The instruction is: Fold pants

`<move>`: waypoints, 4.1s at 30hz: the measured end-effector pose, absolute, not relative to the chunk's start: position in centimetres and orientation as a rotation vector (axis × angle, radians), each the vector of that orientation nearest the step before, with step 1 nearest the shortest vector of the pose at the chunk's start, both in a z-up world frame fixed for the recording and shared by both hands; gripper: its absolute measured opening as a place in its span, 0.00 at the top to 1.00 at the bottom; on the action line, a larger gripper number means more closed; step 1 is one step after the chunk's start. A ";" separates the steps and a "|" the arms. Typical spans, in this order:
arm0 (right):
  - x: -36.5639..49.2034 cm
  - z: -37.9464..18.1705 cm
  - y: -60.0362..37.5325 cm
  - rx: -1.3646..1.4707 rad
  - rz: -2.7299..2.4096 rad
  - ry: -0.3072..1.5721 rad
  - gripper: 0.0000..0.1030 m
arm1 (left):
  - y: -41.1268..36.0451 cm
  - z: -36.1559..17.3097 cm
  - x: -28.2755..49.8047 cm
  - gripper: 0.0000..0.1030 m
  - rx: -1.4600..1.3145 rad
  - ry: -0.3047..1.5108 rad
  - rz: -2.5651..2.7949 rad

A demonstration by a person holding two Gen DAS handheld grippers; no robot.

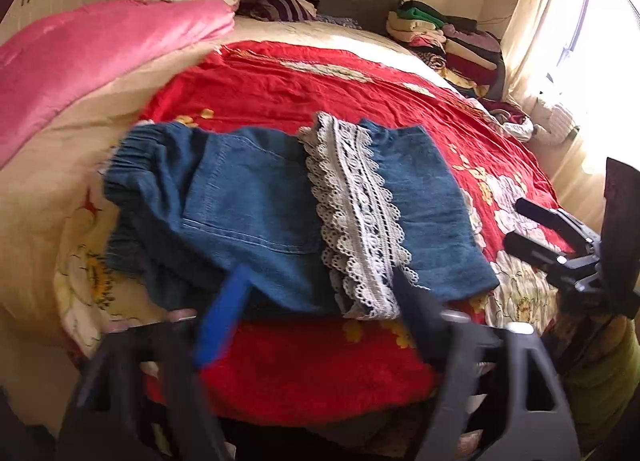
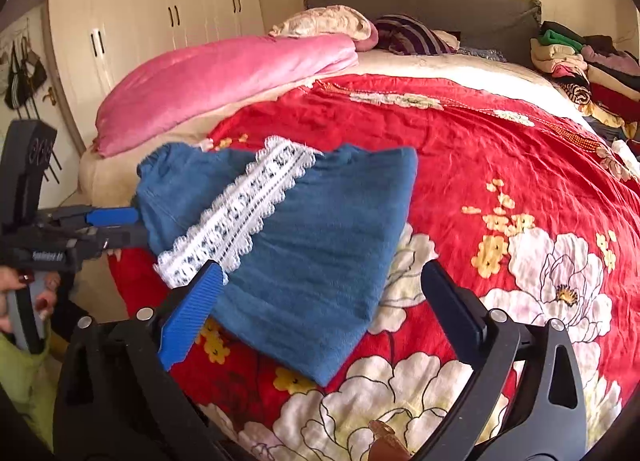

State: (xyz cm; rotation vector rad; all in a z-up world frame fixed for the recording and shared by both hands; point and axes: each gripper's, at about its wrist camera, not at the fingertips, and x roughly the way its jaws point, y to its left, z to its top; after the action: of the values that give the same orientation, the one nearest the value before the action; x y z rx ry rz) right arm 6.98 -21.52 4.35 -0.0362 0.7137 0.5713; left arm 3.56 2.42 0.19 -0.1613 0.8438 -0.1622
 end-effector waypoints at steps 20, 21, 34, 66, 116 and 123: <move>11.6 9.2 -11.3 -0.119 0.795 0.730 0.09 | 9.0 -1.8 3.2 0.20 -0.273 0.859 -0.080; 12.1 9.2 -10.3 -0.134 0.809 0.738 0.09 | 9.5 -2.1 3.1 0.20 -0.290 0.863 -0.077; 16.8 6.7 3.4 -0.287 1.055 0.886 0.09 | 11.5 -4.8 4.0 0.45 -0.488 0.820 -0.173; 18.7 9.2 -5.8 0.062 1.176 0.840 0.58 | 6.8 0.3 6.2 0.42 -0.510 0.671 -0.294; 7.1 7.5 -21.2 -0.073 0.781 0.598 0.14 | 4.5 3.6 5.4 0.22 -0.275 0.749 -0.163; 4.2 6.9 -17.6 -0.208 0.879 0.578 0.14 | 3.6 2.5 8.5 0.66 -0.266 0.791 -0.241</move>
State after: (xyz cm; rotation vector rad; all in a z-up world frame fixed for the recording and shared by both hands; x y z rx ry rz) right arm 4.23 -17.55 6.89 -0.2082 0.5783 0.8795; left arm 8.54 3.55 2.49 -0.2662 0.7913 -0.2410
